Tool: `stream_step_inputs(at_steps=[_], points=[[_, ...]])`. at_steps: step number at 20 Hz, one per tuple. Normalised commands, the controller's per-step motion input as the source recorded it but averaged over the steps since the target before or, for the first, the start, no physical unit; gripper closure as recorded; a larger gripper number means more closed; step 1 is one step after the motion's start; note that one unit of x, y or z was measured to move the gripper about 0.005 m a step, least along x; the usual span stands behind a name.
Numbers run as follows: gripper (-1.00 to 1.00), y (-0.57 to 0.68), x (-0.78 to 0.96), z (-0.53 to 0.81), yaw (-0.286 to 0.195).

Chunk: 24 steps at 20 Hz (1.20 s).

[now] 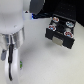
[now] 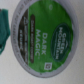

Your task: Open the kcup holder, insert the kcup into the holder, and close the kcup holder

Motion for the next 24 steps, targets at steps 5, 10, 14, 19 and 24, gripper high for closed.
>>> stream_step_inputs(at_steps=[5,10,14,19,24], points=[[1.0,-0.02,0.12,0.15,-0.079],[1.0,0.12,0.07,0.51,-0.058],[1.0,0.22,0.05,0.71,-0.046],[1.0,0.4,0.03,0.86,-0.015],[1.0,0.55,0.03,0.78,0.031]])
